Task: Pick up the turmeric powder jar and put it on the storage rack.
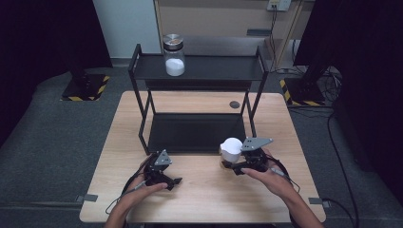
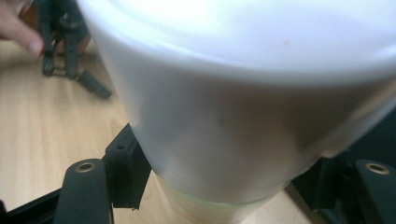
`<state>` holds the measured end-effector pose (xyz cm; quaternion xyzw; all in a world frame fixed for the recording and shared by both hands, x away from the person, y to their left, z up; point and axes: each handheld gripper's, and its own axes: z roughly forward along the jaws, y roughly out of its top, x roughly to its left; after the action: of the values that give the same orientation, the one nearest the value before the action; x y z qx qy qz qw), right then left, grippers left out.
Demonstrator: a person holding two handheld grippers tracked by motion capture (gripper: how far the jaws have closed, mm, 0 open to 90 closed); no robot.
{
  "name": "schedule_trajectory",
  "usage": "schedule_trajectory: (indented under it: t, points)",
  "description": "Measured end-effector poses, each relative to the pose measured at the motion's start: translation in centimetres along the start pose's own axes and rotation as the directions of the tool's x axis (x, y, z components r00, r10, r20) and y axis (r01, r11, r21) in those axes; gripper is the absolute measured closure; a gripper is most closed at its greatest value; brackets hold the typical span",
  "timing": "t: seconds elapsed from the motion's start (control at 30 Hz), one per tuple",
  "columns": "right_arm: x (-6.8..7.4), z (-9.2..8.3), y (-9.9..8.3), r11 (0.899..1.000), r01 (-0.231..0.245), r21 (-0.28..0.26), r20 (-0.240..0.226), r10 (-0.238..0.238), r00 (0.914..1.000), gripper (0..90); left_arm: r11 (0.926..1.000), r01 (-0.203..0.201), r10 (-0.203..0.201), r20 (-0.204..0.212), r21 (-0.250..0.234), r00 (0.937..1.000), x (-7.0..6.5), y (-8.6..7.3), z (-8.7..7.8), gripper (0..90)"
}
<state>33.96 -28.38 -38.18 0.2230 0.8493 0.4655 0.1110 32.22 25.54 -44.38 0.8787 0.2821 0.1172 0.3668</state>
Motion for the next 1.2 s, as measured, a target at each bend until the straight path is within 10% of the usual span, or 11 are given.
schedule_trajectory:
  t: [1.2]
  points:
    - [-4.7,0.0,8.7,1.0,0.021,-0.007,0.017,-0.021,0.9996,31.9,1.0,0.0,0.0,0.001,0.0,1.0,0.0,0.0,0.0,0.0]
